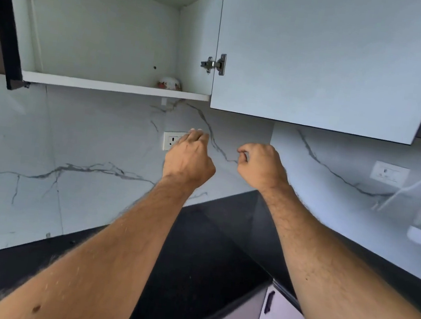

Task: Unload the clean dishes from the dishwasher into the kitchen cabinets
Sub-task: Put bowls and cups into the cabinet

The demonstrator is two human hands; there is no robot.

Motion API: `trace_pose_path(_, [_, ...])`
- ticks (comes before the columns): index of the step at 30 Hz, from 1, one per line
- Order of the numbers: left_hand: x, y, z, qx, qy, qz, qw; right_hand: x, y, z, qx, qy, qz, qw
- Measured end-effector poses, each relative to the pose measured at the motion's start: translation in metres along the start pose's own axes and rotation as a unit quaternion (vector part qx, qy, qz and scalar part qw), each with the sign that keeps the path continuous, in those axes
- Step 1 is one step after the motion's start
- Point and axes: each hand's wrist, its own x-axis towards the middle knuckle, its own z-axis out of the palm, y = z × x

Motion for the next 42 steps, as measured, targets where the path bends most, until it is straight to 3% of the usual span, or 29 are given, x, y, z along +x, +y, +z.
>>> trace_pose_path(5, [-0.037,0.008,0.004,-0.028,-0.037,0.011,0.999,-0.042,0.009,-0.023,-0.019,0.003,0.032,0.999])
trace_pose_path(14, [-0.061,0.016,0.0,-0.09,-0.049,0.121,0.987,-0.098,0.005,-0.056,-0.062,0.012,0.156,0.986])
trace_pose_path(23, [-0.108,0.049,-0.008,-0.146,-0.092,0.187,0.967,-0.186,-0.006,-0.095,-0.122,-0.031,0.265,0.956])
trace_pose_path(36, [-0.198,0.152,-0.016,-0.238,-0.163,0.297,0.91,-0.315,0.008,-0.198,-0.201,0.013,0.382,0.902])
trace_pose_path(42, [-0.264,0.196,-0.016,-0.347,-0.214,0.293,0.865,-0.39,0.015,-0.225,-0.204,0.034,0.447,0.871])
